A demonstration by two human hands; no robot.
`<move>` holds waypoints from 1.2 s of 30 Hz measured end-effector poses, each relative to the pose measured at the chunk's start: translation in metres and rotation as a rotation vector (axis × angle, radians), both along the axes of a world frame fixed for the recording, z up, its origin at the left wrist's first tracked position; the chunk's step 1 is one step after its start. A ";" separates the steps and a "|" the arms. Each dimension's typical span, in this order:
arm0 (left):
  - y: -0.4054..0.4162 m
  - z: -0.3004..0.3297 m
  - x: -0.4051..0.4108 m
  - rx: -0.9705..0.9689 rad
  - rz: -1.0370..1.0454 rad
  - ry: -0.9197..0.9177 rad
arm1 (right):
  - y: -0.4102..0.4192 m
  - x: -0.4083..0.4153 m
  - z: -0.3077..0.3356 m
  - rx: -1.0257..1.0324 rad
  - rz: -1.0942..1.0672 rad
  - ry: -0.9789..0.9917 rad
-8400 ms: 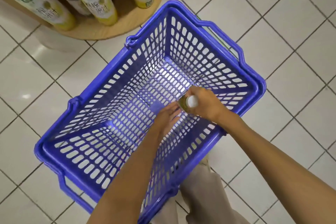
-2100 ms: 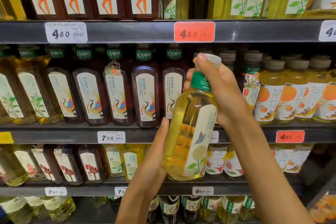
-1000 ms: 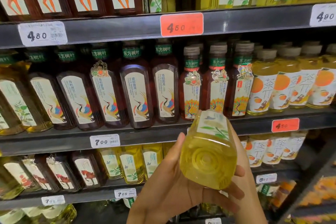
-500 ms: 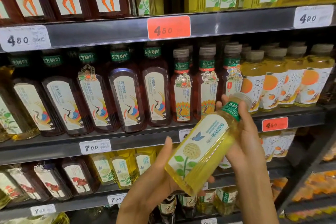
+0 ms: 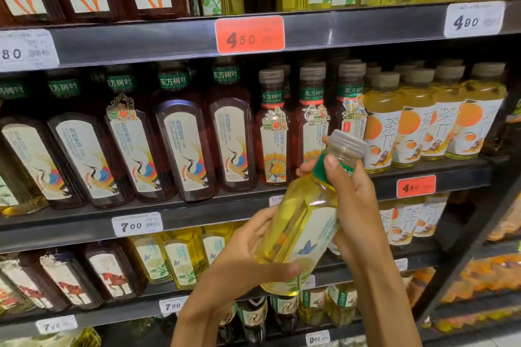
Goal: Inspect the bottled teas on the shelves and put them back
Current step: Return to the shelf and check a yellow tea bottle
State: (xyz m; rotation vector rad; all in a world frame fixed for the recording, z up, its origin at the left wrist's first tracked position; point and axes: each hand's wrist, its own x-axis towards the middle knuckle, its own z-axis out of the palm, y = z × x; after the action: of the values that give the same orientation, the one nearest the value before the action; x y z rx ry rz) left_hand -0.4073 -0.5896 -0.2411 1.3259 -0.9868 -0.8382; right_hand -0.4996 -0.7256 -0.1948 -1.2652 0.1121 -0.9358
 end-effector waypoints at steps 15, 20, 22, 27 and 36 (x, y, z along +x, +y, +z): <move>-0.014 -0.015 -0.018 0.018 0.048 -0.059 | 0.016 -0.013 -0.001 -0.287 -0.001 -0.059; -0.018 -0.016 -0.025 -0.103 0.190 -0.034 | 0.018 -0.016 0.004 -0.336 0.056 -0.019; -0.016 -0.012 -0.024 -0.143 0.224 -0.025 | 0.017 -0.019 0.008 -0.352 0.065 -0.022; -0.008 -0.001 -0.023 -0.197 0.352 -0.066 | 0.017 -0.017 0.014 -0.327 -0.006 -0.024; -0.004 0.005 -0.035 -0.157 0.284 -0.083 | 0.013 -0.012 0.009 -0.047 0.099 -0.039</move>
State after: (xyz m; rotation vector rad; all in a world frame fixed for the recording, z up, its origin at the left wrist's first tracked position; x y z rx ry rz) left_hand -0.4427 -0.5939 -0.2356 1.3348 -0.8829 -0.4844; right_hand -0.5112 -0.7130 -0.1856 -1.2839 -0.0034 -0.8820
